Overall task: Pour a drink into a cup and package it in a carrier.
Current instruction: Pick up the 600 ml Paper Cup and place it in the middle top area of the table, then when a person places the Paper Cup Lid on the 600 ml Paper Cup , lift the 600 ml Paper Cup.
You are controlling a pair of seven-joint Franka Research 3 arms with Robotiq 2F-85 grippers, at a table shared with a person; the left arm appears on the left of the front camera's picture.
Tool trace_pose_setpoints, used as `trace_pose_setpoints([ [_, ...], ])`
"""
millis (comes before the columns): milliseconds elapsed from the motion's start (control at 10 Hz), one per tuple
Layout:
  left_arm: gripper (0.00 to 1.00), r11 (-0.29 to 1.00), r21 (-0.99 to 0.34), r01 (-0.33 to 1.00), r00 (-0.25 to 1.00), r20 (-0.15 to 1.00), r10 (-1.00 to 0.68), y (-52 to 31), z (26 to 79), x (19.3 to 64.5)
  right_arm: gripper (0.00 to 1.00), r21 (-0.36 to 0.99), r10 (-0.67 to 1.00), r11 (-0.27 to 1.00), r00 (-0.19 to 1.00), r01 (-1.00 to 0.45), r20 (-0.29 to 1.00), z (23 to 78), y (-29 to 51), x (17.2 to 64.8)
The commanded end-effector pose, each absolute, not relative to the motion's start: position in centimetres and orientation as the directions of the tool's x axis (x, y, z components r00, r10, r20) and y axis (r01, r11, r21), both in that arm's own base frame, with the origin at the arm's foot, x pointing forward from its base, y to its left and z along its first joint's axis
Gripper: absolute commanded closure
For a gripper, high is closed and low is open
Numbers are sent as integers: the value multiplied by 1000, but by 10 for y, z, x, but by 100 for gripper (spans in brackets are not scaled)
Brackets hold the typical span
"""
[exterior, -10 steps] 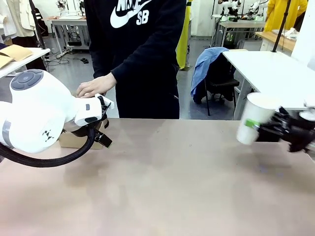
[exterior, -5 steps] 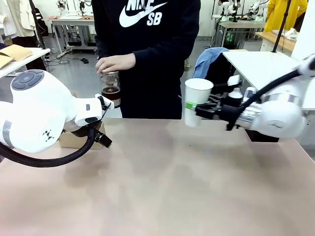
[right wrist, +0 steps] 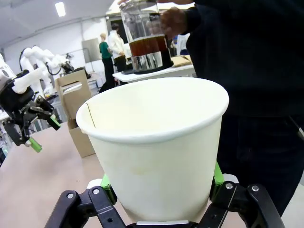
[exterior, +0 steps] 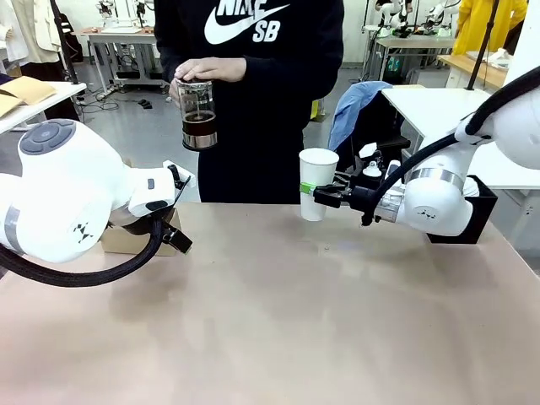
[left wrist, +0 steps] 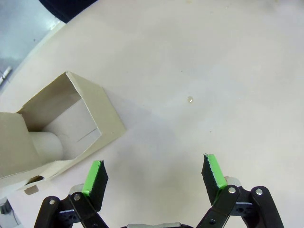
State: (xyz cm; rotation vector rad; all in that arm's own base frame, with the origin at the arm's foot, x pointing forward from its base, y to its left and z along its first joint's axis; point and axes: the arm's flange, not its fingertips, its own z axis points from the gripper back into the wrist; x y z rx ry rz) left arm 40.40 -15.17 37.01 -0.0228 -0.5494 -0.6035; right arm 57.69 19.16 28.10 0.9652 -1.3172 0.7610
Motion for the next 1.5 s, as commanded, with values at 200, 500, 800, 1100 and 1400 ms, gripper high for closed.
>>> trace_pose_setpoints([
  [200, 0, 827, 135, 545, 685, 498, -532, -152, 370, 404, 16, 142, -70, 428, 124, -892, 990, 281, 192, 577],
  [500, 0, 827, 135, 545, 685, 498, -532, -152, 370, 404, 16, 142, -70, 428, 124, -892, 990, 281, 192, 577],
  [800, 0, 827, 135, 545, 685, 498, -532, -152, 370, 404, 16, 142, -70, 428, 124, -892, 990, 281, 192, 577],
  [1100, 0, 827, 135, 545, 685, 498, -532, -152, 370, 404, 16, 142, -70, 428, 124, -892, 990, 281, 192, 577],
  [1400, 0, 827, 135, 545, 685, 498, -532, -152, 370, 404, 16, 142, -70, 428, 124, -892, 990, 281, 192, 577],
])
